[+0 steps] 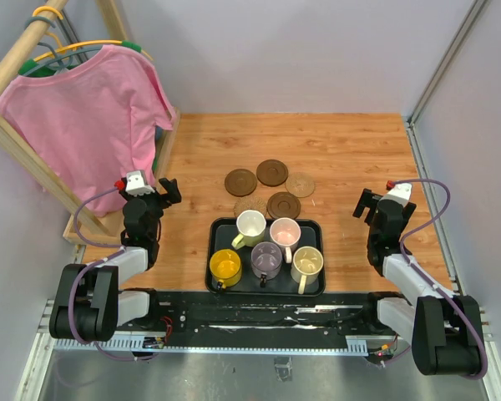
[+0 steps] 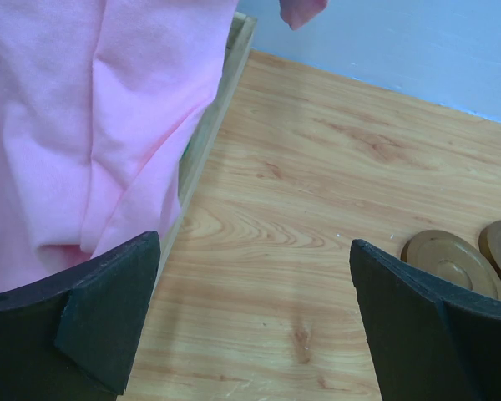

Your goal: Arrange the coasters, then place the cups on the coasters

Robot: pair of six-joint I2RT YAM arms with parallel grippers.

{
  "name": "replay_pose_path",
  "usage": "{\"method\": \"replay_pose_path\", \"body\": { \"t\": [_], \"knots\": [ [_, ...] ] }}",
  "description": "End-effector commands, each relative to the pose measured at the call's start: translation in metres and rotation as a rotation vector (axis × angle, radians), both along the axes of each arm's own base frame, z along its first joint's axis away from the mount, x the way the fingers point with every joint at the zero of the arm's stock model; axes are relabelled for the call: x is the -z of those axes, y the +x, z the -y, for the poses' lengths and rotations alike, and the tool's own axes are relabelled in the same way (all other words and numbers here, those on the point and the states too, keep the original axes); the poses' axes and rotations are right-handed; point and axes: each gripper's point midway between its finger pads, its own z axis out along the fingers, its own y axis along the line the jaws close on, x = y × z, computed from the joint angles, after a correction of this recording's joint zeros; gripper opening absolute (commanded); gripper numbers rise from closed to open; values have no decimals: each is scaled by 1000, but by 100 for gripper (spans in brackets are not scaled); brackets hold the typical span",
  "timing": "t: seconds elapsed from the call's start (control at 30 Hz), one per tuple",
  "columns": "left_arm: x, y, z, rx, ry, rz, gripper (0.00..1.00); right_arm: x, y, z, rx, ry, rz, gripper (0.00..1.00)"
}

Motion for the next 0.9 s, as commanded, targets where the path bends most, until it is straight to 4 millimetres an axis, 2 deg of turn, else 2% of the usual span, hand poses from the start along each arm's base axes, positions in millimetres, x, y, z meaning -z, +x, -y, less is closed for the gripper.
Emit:
{"method": "replay_pose_path", "body": {
  "t": [0.0, 0.7, 0.8, 0.87],
  "knots": [
    [-15, 2, -2, -3, 6, 54, 100, -18, 9, 5, 26, 1, 43, 98],
    [-16, 8, 5, 38, 23, 50, 99, -17, 12, 3, 17, -1, 26, 99],
    [-17, 9, 9, 65, 35, 56, 94, -17, 14, 2, 9, -1, 17, 99],
    [-18, 9, 12, 83, 41, 63, 92, -17, 16, 1, 1, -2, 12, 93]
  ]
}}
